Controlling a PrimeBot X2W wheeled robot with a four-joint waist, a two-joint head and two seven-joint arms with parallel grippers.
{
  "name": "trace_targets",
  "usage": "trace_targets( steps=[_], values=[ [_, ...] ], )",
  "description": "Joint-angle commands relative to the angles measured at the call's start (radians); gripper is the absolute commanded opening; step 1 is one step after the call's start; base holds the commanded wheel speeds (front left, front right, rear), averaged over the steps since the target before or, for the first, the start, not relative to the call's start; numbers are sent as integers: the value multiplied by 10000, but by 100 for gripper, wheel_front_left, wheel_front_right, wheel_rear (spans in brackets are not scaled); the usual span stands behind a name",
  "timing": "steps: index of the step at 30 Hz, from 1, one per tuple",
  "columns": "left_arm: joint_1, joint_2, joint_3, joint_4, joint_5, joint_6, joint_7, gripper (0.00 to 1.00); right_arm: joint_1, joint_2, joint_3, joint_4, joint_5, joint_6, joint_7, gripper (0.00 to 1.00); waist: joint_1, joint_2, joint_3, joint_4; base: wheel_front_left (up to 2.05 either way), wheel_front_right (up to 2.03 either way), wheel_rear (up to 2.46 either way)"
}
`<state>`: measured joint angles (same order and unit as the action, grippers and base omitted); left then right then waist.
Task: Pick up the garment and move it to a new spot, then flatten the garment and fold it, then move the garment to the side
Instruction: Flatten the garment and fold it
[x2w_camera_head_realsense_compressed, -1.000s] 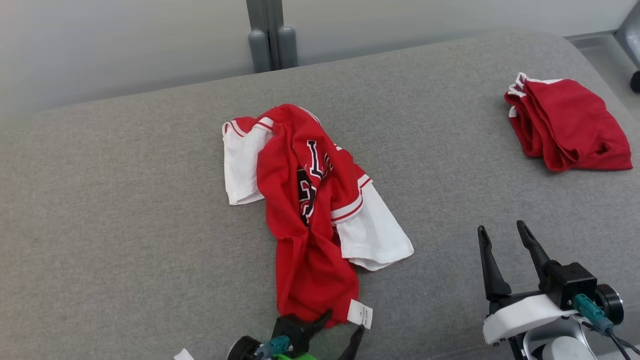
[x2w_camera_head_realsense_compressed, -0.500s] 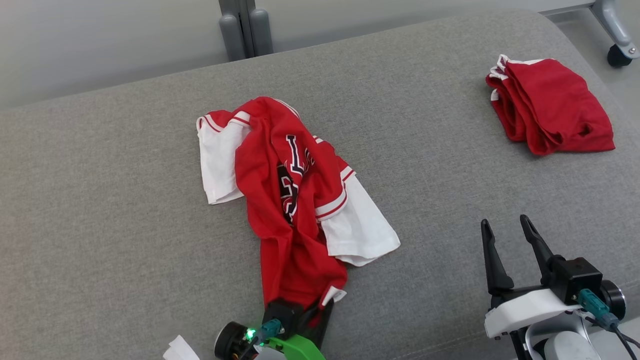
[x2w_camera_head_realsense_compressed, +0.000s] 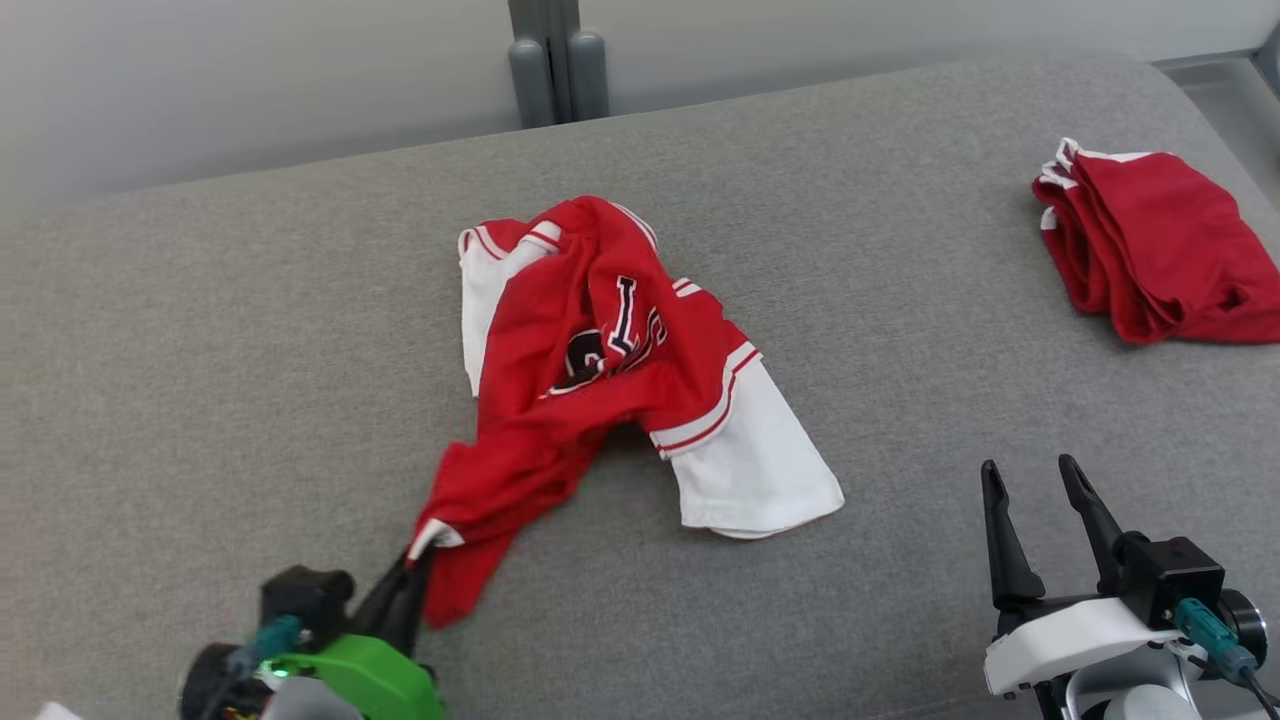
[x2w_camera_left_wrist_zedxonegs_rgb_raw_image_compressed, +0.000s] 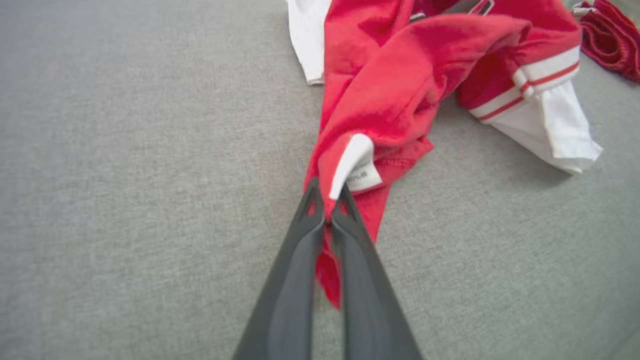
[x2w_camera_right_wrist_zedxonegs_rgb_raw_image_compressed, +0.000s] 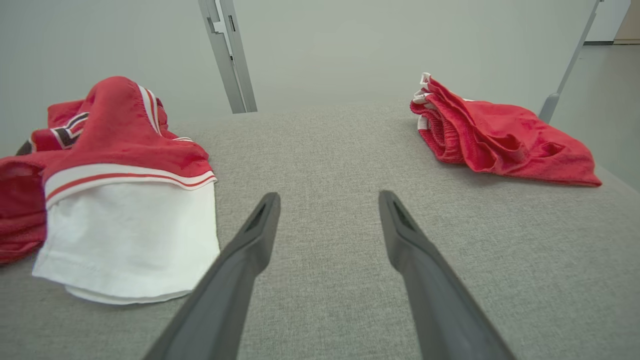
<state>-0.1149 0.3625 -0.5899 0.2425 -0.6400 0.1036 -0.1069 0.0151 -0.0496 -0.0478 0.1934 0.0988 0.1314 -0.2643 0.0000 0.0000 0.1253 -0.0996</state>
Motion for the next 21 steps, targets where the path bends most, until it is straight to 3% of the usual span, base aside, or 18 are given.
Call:
trace_targets(
  steps=[1,7,11,14,18,20,21],
  values=[
    [169,549,238,-615,-38,144,333,0,19,-18,15,1,43,-16,1,100,0,0,-122,327,0,0,0],
    [82,2575,1257,-2162,2,558,1250,0,-138,-21,125,89,95,-16,2,100,0,0,-210,672,0,0,0],
    [-62,3422,1480,-2140,387,500,1230,0,-168,-21,184,159,113,-16,2,100,0,0,-264,721,0,0,0],
    [175,3611,1254,-1800,722,393,1100,0,-156,-23,242,213,140,-16,2,100,0,0,-291,658,0,0,0],
    [725,3323,905,-1286,818,374,699,0,-64,-21,206,247,196,-16,2,100,0,0,-295,515,0,0,0],
    [1004,3037,790,-1007,864,507,294,21,18,-21,163,251,202,-16,2,100,0,0,-313,476,0,0,0],
    [1160,2931,705,-838,967,562,39,39,67,-21,142,266,196,-16,2,100,0,0,-329,460,0,0,0]
  ],
)
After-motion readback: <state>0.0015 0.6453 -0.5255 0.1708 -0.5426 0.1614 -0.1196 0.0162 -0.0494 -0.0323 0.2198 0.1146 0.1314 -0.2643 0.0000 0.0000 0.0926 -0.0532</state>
